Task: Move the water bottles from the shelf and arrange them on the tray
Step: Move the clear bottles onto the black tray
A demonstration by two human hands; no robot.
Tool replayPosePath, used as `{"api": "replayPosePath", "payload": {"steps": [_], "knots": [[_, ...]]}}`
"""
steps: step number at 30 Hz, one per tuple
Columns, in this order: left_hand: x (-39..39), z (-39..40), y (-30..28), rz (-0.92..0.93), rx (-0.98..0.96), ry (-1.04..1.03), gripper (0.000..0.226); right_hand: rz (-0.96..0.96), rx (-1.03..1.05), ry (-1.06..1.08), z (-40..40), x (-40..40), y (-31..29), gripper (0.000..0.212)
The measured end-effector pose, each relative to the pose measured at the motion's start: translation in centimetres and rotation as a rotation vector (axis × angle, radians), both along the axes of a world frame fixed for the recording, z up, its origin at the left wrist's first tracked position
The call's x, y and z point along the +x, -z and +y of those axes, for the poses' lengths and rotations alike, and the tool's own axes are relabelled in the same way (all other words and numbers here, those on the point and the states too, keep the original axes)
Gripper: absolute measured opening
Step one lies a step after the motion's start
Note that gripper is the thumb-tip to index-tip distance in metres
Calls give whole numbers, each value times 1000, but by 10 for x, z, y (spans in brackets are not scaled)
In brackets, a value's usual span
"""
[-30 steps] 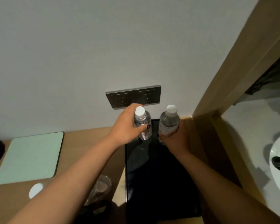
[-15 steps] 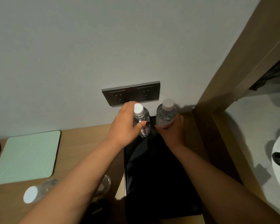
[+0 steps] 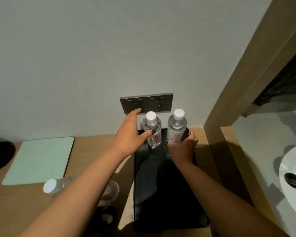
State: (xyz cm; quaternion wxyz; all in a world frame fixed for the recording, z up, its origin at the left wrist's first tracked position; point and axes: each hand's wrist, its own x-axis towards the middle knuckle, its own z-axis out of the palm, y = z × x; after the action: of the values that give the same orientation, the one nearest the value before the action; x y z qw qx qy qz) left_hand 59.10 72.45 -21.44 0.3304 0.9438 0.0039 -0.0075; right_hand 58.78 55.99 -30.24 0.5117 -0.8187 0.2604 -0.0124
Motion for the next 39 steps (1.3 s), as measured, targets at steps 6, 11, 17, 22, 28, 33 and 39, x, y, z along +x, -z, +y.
{"api": "replayPosePath", "payload": {"steps": [6,11,17,22,28,33,39], "knots": [[-56,41,-39,-70,-21,-183,55,-7,56,-24,20,-47,-25,80],[-113,91,-50,-146,-17,-337,40,-43,132,-327,45,-81,-53,52],[-163,138,-46,-135,-20,-468,38,-145,144,-748,90,-114,-90,31],[-179,159,-27,152,86,-372,54,-205,58,-966,127,-134,-93,41],[-186,179,-6,153,-32,-338,42,-257,3,-783,155,-144,-77,32],[-185,190,1,98,-88,-276,38,-227,-1,-718,160,-141,-71,29],[-173,181,6,47,-43,-230,34,-281,7,-443,144,-127,-63,33]]}}
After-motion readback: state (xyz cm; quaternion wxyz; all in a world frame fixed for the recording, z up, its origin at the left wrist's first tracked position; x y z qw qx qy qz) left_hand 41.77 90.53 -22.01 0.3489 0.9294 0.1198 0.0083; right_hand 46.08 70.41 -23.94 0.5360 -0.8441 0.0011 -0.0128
